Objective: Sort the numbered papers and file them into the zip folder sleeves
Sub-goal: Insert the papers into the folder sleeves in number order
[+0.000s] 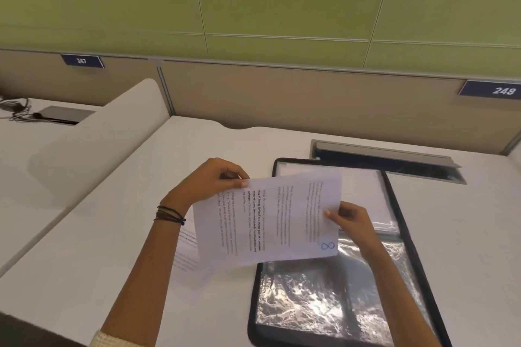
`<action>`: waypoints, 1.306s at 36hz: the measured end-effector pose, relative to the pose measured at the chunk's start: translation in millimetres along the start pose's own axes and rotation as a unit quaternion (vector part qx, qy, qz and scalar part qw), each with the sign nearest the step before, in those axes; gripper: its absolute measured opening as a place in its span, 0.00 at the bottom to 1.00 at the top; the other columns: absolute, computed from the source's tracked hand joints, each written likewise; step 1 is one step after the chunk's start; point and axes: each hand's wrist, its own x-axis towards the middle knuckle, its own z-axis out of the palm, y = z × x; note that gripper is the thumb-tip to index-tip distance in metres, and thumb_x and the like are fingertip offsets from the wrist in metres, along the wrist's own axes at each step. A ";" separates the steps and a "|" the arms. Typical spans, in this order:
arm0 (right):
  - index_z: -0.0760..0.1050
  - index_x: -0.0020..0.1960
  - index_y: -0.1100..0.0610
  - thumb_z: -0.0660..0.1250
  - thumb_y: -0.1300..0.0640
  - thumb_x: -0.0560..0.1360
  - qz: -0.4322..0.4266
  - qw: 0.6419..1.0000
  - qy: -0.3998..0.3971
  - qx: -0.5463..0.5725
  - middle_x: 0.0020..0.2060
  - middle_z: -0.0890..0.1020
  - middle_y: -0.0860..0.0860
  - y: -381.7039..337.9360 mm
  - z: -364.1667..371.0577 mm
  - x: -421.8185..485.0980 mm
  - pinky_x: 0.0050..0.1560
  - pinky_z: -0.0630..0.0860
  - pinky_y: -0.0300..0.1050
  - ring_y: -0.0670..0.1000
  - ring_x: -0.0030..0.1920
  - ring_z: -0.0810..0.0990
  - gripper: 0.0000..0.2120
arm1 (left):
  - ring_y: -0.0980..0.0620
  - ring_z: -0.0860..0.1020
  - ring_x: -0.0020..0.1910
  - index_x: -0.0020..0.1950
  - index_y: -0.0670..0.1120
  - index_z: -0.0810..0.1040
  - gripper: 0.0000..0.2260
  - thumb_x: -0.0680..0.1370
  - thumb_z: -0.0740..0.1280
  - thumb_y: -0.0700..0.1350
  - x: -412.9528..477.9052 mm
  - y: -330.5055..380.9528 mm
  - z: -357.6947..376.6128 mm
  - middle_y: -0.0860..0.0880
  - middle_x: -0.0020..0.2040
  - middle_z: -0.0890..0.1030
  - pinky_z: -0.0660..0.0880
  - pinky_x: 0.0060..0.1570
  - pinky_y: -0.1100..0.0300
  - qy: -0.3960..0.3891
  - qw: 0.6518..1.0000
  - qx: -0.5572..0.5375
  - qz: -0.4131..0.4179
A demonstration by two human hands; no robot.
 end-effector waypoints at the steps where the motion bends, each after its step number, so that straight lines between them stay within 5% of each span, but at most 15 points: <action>1: 0.79 0.52 0.61 0.68 0.62 0.74 -0.001 1.000 0.009 0.000 0.45 0.85 0.49 0.5 -4.8 -1.5 0.38 0.79 0.38 0.49 0.43 0.84 0.07 | 0.56 0.83 0.41 0.45 0.53 0.82 0.02 0.76 0.70 0.47 2.5 1.0 2.9 0.57 0.42 0.84 0.77 0.40 0.64 -0.008 1.000 -0.005 -0.003; 6: 0.80 0.48 0.59 0.68 0.61 0.74 -0.014 0.999 0.044 -0.008 0.40 0.85 0.46 0.7 -29.2 -9.5 0.35 0.79 0.37 0.48 0.39 0.84 0.04 | 0.54 0.83 0.39 0.44 0.53 0.82 0.03 0.73 0.73 0.46 16.8 3.6 19.1 0.54 0.41 0.84 0.79 0.41 0.59 -0.031 0.999 0.004 -0.016; 15: 0.80 0.50 0.59 0.68 0.60 0.74 -0.053 0.993 0.088 -0.062 0.43 0.85 0.47 12.3 -74.5 -15.7 0.37 0.80 0.40 0.51 0.40 0.84 0.06 | 0.60 0.78 0.40 0.49 0.53 0.82 0.05 0.76 0.69 0.50 45.3 20.7 61.7 0.57 0.42 0.82 0.73 0.42 0.64 0.065 0.986 0.154 -0.001; 18: 0.80 0.47 0.56 0.68 0.53 0.74 -0.068 0.987 0.116 -0.087 0.40 0.85 0.45 13.9 -90.5 -20.5 0.35 0.80 0.39 0.50 0.37 0.84 0.07 | 0.58 0.78 0.52 0.55 0.52 0.81 0.08 0.77 0.67 0.48 53.0 24.2 79.8 0.57 0.53 0.81 0.73 0.53 0.62 0.105 0.985 0.134 0.014; 22: 0.79 0.45 0.55 0.63 0.47 0.72 -0.097 0.969 0.162 -0.162 0.38 0.84 0.47 15.9 -112.4 -29.8 0.31 0.75 0.32 0.44 0.34 0.82 0.12 | 0.55 0.68 0.67 0.66 0.51 0.74 0.16 0.78 0.66 0.47 62.4 28.5 102.9 0.53 0.68 0.72 0.62 0.64 0.63 0.122 0.981 0.132 0.068; 29: 0.76 0.40 0.48 0.60 0.47 0.73 -0.120 0.936 0.248 -0.219 0.34 0.81 0.42 18.5 -145.8 -47.0 0.31 0.70 0.29 0.43 0.32 0.79 0.08 | 0.49 0.66 0.70 0.68 0.49 0.70 0.20 0.77 0.60 0.53 71.1 25.3 160.0 0.47 0.71 0.69 0.61 0.69 0.54 0.152 0.987 0.031 0.032; 33: 0.77 0.43 0.54 0.57 0.48 0.74 -0.123 0.922 0.297 -0.215 0.35 0.81 0.48 18.5 -162.2 -56.5 0.34 0.69 0.33 0.44 0.34 0.79 0.13 | 0.48 0.69 0.68 0.69 0.46 0.69 0.17 0.80 0.63 0.42 69.2 16.3 203.9 0.46 0.69 0.70 0.64 0.68 0.57 0.177 0.984 -0.012 -0.003; 37: 0.76 0.45 0.58 0.54 0.50 0.74 -0.126 0.908 0.335 -0.216 0.37 0.79 0.51 14.0 -171.7 -67.5 0.35 0.67 0.31 0.42 0.35 0.76 0.16 | 0.47 0.62 0.73 0.74 0.46 0.61 0.24 0.79 0.64 0.40 63.8 15.7 241.7 0.48 0.74 0.62 0.63 0.70 0.52 0.075 0.985 -0.099 -0.117; 42: 0.76 0.47 0.61 0.53 0.52 0.74 -0.126 0.890 0.377 -0.225 0.38 0.78 0.52 13.5 -182.8 -78.5 0.36 0.66 0.32 0.40 0.35 0.74 0.17 | 0.48 0.43 0.77 0.78 0.45 0.45 0.32 0.81 0.61 0.48 63.3 18.9 291.9 0.47 0.78 0.43 0.46 0.74 0.53 -0.040 0.990 0.023 -0.132; 47: 0.74 0.45 0.59 0.53 0.52 0.75 -0.110 0.873 0.426 -0.210 0.38 0.77 0.52 23.0 -194.6 -88.5 0.35 0.66 0.31 0.43 0.34 0.74 0.14 | 0.46 0.39 0.76 0.78 0.45 0.45 0.31 0.81 0.59 0.48 61.6 30.9 327.7 0.47 0.78 0.41 0.39 0.73 0.55 -0.039 0.986 0.132 -0.096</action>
